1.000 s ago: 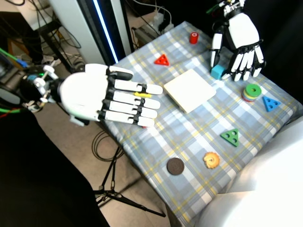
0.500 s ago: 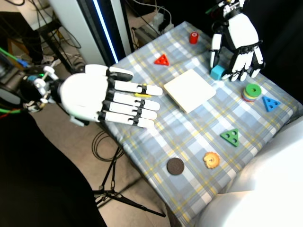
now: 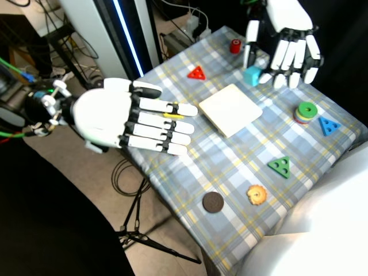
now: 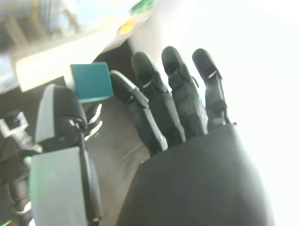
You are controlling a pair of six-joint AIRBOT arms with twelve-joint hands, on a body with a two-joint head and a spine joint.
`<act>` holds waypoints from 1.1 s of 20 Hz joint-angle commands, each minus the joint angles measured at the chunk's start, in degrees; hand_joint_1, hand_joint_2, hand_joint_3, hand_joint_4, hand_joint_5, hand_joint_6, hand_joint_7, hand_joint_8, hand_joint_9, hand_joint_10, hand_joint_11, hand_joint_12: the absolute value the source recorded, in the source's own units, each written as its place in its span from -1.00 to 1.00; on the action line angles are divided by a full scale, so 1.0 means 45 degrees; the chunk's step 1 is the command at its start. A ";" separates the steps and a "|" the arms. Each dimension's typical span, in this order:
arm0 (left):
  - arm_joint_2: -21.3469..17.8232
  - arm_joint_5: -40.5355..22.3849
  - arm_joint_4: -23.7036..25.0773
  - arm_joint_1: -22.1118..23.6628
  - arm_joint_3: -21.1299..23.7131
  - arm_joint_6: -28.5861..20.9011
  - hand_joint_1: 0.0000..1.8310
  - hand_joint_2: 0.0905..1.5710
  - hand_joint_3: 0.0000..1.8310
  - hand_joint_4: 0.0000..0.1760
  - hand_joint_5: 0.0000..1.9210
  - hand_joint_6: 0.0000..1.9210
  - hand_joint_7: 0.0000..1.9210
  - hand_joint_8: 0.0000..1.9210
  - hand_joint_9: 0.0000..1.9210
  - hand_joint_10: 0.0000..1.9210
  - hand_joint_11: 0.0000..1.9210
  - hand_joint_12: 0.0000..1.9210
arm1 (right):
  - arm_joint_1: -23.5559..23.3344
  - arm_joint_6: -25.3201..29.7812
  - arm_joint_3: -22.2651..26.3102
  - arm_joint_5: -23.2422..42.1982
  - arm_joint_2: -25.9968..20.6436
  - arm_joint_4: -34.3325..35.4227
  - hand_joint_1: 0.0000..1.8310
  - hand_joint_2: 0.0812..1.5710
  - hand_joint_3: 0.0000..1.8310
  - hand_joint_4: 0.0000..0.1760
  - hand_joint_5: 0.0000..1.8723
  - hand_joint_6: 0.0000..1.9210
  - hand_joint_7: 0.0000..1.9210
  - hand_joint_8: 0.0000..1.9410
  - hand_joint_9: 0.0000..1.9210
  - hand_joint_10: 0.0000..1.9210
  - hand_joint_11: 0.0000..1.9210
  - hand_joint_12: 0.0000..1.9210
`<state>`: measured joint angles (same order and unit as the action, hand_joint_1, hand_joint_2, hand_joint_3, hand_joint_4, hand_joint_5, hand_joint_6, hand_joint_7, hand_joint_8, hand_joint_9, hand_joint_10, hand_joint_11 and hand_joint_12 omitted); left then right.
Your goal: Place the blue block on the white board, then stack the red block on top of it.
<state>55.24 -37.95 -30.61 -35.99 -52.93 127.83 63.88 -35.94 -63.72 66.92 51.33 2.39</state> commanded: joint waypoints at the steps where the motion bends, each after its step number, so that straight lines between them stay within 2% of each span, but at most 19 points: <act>1: 0.0074 -0.1669 0.0779 0.0306 0.0006 -0.0529 0.18 0.30 -1.00 0.26 0.16 -0.21 -0.09 -1.00 -0.41 -1.00 -1.00 -0.22 | -0.0064 0.0048 -0.0043 0.1576 0.0062 0.0238 -0.98 0.69 -1.00 -0.28 -0.89 -1.00 -0.72 -1.00 -0.74 -1.00 -0.78 -0.94; 2: 0.0103 -0.1669 0.1045 0.0358 -0.0020 -0.1008 0.17 0.31 -1.00 0.44 0.14 -0.19 -0.10 -1.00 -0.40 -1.00 -1.00 -0.20 | -0.0064 0.0048 -0.0045 0.1576 0.0066 0.0237 -0.98 0.69 -1.00 -0.26 -0.89 -1.00 -0.72 -1.00 -0.74 -1.00 -0.78 -0.94; 3: 0.0194 -0.1646 0.1336 0.0461 -0.0055 -0.1398 0.18 0.32 -1.00 0.12 0.13 -0.16 -0.09 -1.00 -0.40 -1.00 -1.00 -0.22 | -0.0064 0.0048 -0.0048 0.1576 0.0069 0.0237 -0.97 0.69 -1.00 -0.15 -0.90 -1.00 -0.72 -1.00 -0.74 -1.00 -0.78 -0.94; 4: 0.0358 -0.1578 0.1553 0.0592 -0.0086 -0.1441 0.18 0.33 -1.00 -0.10 0.11 -0.14 -0.08 -1.00 -0.40 -1.00 -1.00 -0.20 | -0.0066 0.0048 -0.0052 0.1576 0.0073 0.0236 -0.97 0.69 -1.00 -0.13 -0.90 -1.00 -0.72 -1.00 -0.74 -1.00 -0.78 -0.94; 6: 0.0869 -0.1165 0.1721 0.0784 -0.0375 -0.1440 0.17 0.35 -1.00 -0.06 0.08 -0.08 -0.08 -1.00 -0.41 -1.00 -1.00 -0.17 | -0.0066 0.0048 -0.0057 0.1576 0.0080 0.0232 -0.96 0.70 -1.00 -0.20 -0.89 -1.00 -0.73 -1.00 -0.74 -1.00 -0.79 -0.94; 10: 0.1612 -0.0575 0.1596 0.1049 -0.0998 -0.1443 0.16 0.36 -1.00 -0.03 0.06 -0.04 -0.09 -1.00 -0.43 -1.00 -1.00 -0.24 | -0.0066 0.0048 -0.0074 0.1576 0.0087 0.0214 -0.95 0.71 -1.00 -0.25 -0.89 -1.00 -0.72 -1.00 -0.74 -1.00 -0.79 -0.95; 11: 0.1756 -0.0477 0.1554 0.1123 -0.1140 -0.1445 0.17 0.36 -1.00 -0.19 0.05 -0.04 -0.10 -1.00 -0.44 -1.00 -1.00 -0.24 | -0.0066 0.0048 -0.0080 0.1576 0.0096 0.0210 -0.94 0.70 -1.00 -0.17 -0.89 -1.00 -0.71 -1.00 -0.74 -1.00 -0.79 -0.95; 12: 0.1989 -0.0284 0.1494 0.1241 -0.1369 -0.1446 0.19 0.35 -1.00 -0.61 0.09 -0.09 -0.11 -1.00 -0.43 -1.00 -1.00 -0.24 | -0.0066 0.0048 -0.0101 0.1576 0.0117 0.0199 -0.94 0.70 -1.00 -0.10 -0.89 -1.00 -0.71 -1.00 -0.73 -1.00 -0.78 -0.94; 13: 0.2129 -0.0129 0.1464 0.1300 -0.1502 -0.1446 0.20 0.34 -1.00 -0.69 0.10 -0.11 -0.13 -1.00 -0.44 -1.00 -1.00 -0.25 | -0.0066 0.0048 -0.0111 0.1576 0.0135 0.0196 -0.95 0.69 -1.00 -0.06 -0.89 -1.00 -0.71 -1.00 -0.73 -1.00 -0.78 -0.94; 14: 0.2263 0.0011 0.1453 0.1333 -0.1629 -0.1447 0.19 0.34 -1.00 -0.52 0.10 -0.12 -0.15 -1.00 -0.44 -1.00 -1.00 -0.25 | -0.0066 0.0048 -0.0120 0.1576 0.0157 0.0193 -0.95 0.70 -1.00 -0.12 -0.89 -1.00 -0.71 -1.00 -0.74 -1.00 -0.79 -0.94; 15: 0.2464 0.0223 0.1445 0.1352 -0.1828 -0.1448 0.19 0.34 -1.00 -0.54 0.10 -0.12 -0.15 -1.00 -0.44 -1.00 -1.00 -0.22 | -0.0066 0.0048 -0.0138 0.1575 0.0187 0.0168 -0.95 0.70 -1.00 -0.16 -0.89 -1.00 -0.71 -1.00 -0.73 -1.00 -0.79 -0.95; 16: 0.2587 0.0337 0.1418 0.1365 -0.1956 -0.1448 0.20 0.34 -1.00 -0.72 0.10 -0.12 -0.15 -1.00 -0.42 -0.99 -1.00 -0.18 | -0.0066 0.0048 -0.0147 0.1575 0.0200 0.0157 -0.95 0.70 -1.00 -0.18 -0.88 -1.00 -0.71 -1.00 -0.73 -0.99 -0.78 -0.94; 18: 0.2903 0.0651 0.1101 0.1398 -0.2366 -0.1448 0.20 0.34 -1.00 -0.64 0.10 -0.12 -0.14 -0.99 -0.41 -0.99 -1.00 -0.15 | -0.0066 0.0048 -0.0163 0.1574 0.0209 0.0140 -0.94 0.70 -1.00 -0.15 -0.88 -1.00 -0.72 -1.00 -0.73 -1.00 -0.79 -0.95; 20: 0.3127 0.0861 0.0786 0.1392 -0.2692 -0.1445 0.19 0.35 -1.00 -0.75 0.08 -0.09 -0.13 -1.00 -0.40 -1.00 -1.00 -0.22 | -0.0066 0.0049 -0.0171 0.1574 0.0209 0.0140 -0.95 0.70 -1.00 -0.17 -0.88 -1.00 -0.72 -1.00 -0.73 -1.00 -0.79 -0.95; 22: 0.3262 0.1076 0.0632 0.1366 -0.2913 -0.1443 0.19 0.35 -1.00 -0.75 0.08 -0.08 -0.14 -1.00 -0.42 -1.00 -1.00 -0.25 | -0.0066 0.0049 -0.0171 0.1574 0.0209 0.0137 -0.95 0.70 -1.00 -0.20 -0.88 -1.00 -0.72 -1.00 -0.73 -1.00 -0.79 -0.95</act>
<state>69.73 -27.81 -29.28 -30.70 -66.19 121.56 63.88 -35.97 -64.27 66.96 52.31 1.83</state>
